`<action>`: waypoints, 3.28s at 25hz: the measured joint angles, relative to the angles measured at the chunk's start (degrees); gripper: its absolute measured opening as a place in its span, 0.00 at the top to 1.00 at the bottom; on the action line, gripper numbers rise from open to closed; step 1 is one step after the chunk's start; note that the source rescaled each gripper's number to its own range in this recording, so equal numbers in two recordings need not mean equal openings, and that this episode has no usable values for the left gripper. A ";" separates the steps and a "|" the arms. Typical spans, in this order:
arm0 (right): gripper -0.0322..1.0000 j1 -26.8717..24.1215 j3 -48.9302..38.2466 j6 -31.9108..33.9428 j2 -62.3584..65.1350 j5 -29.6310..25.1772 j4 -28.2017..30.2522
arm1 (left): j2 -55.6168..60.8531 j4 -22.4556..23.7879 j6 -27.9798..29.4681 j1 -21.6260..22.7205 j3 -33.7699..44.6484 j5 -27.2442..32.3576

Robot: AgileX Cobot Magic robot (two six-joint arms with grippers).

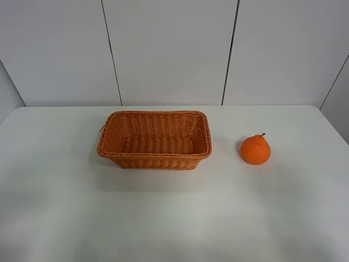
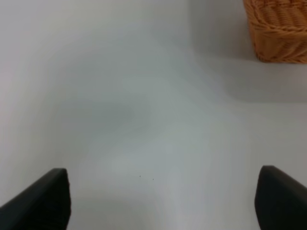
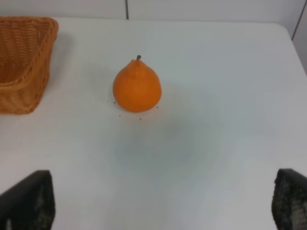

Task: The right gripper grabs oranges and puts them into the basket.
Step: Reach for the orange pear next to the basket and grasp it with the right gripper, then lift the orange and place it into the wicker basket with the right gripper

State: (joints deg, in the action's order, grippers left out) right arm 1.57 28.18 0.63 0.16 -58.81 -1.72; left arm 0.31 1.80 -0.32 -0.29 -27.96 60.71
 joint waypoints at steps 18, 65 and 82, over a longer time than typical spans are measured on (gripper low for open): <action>0.00 0.00 18.34 0.00 -33.43 0.52 0.27 | 0.00 0.00 0.00 0.00 0.00 0.00; 0.15 4.52 68.28 -2.35 -132.01 -4.58 -0.52 | 0.00 0.05 0.00 0.00 0.00 0.00; 0.97 4.52 68.55 -3.05 -123.93 -6.31 -0.44 | 0.00 0.05 0.00 0.00 0.00 0.00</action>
State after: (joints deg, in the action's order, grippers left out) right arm 6.10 96.74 -2.42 -123.77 -65.13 -2.16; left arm 0.31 1.85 -0.32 -0.29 -27.96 60.71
